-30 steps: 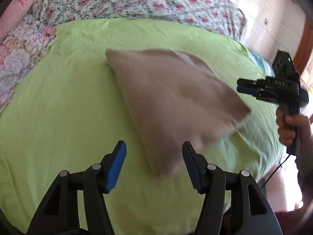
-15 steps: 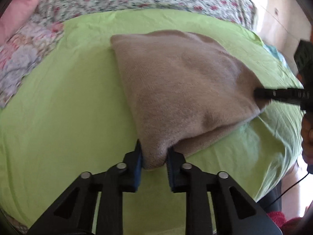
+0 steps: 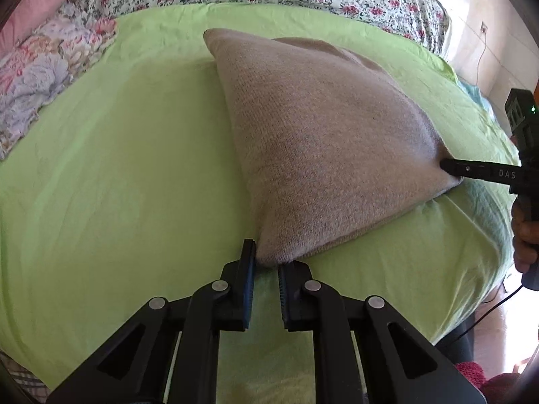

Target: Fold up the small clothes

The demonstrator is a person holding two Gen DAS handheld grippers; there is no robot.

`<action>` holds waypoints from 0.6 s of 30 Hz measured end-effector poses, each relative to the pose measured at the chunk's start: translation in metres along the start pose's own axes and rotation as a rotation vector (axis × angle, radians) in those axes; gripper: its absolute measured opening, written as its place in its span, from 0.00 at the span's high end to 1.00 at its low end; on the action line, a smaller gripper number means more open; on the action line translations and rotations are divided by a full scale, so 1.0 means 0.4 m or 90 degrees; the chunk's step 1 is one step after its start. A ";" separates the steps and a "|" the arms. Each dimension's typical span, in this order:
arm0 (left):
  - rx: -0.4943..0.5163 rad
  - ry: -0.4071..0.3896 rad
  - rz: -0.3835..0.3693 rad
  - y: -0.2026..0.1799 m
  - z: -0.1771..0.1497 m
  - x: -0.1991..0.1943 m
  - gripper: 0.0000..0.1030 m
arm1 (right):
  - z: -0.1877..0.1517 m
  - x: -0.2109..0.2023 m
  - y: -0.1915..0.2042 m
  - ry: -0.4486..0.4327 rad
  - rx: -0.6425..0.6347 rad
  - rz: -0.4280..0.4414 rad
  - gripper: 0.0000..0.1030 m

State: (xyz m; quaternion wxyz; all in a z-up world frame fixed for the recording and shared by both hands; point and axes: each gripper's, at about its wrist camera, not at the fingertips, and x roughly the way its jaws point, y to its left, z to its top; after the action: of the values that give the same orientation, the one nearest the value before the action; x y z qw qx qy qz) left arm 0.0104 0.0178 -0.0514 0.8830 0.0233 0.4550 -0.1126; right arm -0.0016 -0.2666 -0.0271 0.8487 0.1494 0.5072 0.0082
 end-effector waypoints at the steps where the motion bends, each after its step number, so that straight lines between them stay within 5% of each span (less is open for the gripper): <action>1: 0.000 0.005 -0.004 -0.001 -0.001 -0.001 0.89 | -0.003 -0.003 0.002 0.000 0.005 0.002 0.93; 6: 0.006 0.033 -0.035 0.012 -0.012 -0.040 0.86 | -0.005 -0.050 -0.004 -0.008 0.041 0.016 0.72; 13: 0.002 -0.028 -0.096 0.020 0.026 -0.138 0.86 | 0.009 -0.137 0.010 -0.073 0.058 0.045 0.72; 18: -0.019 -0.065 -0.161 -0.012 0.108 -0.113 0.86 | 0.070 -0.125 0.074 -0.088 0.032 0.106 0.72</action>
State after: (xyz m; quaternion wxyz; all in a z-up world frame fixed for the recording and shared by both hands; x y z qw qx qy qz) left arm 0.0185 0.0149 0.0106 0.8840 -0.0536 0.4104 -0.2174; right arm 0.0023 -0.2534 0.0361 0.8740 0.2128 0.4334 0.0556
